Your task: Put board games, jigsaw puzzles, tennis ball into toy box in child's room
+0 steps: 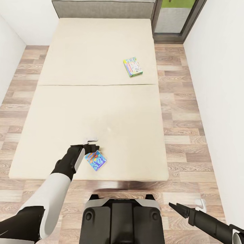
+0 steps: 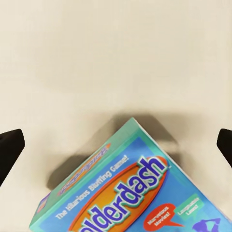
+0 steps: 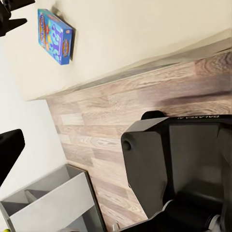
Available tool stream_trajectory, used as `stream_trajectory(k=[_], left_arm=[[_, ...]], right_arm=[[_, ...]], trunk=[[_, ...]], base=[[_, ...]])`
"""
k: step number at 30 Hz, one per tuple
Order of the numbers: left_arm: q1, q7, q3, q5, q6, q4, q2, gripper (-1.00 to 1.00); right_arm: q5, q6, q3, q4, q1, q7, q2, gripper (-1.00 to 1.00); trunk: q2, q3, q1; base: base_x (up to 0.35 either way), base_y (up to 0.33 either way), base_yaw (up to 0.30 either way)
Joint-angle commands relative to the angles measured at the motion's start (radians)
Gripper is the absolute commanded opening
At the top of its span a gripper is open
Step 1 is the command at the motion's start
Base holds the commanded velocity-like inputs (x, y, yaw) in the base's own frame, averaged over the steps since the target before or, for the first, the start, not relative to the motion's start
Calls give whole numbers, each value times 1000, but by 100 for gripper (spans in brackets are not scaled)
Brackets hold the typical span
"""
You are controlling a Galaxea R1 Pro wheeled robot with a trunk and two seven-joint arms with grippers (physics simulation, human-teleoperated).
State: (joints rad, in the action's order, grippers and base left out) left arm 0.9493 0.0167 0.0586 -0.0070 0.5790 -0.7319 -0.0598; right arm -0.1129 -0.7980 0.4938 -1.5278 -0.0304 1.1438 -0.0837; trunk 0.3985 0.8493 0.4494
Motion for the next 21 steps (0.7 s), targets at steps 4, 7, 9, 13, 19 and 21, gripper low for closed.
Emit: stream_trajectory(k=[4,7,9,13,19,21], left_arm=[[0,2,4,0,6,-1,-2,100],[0,2,3,0,6,-1,-3,100],[0,2,3,0,6,-1,-3,100],[0,2,3,-1,6,-1,-2,100],[0,2,3,0,6,-1,-2,100],[0,2,3,0,6,-1,-2,100]], right_arm=[[1,-6,0,0,0,1,0,100],[3,-6,0,0,0,1,1,100],[4,-5,0,0,0,1,1,100],[4,-5,0,0,0,1,1,100],[4,-6,0,0,0,2,1,100],[2,-6,0,0,0,3,1,100]], trunk=[[1,1,1],[1,1,1],[1,1,1],[1,1,1],[1,1,1],[1,1,1]], base=[[0,0,0],[0,0,0],[0,0,0],[0,0,0],[0,0,0],[0,0,0]])
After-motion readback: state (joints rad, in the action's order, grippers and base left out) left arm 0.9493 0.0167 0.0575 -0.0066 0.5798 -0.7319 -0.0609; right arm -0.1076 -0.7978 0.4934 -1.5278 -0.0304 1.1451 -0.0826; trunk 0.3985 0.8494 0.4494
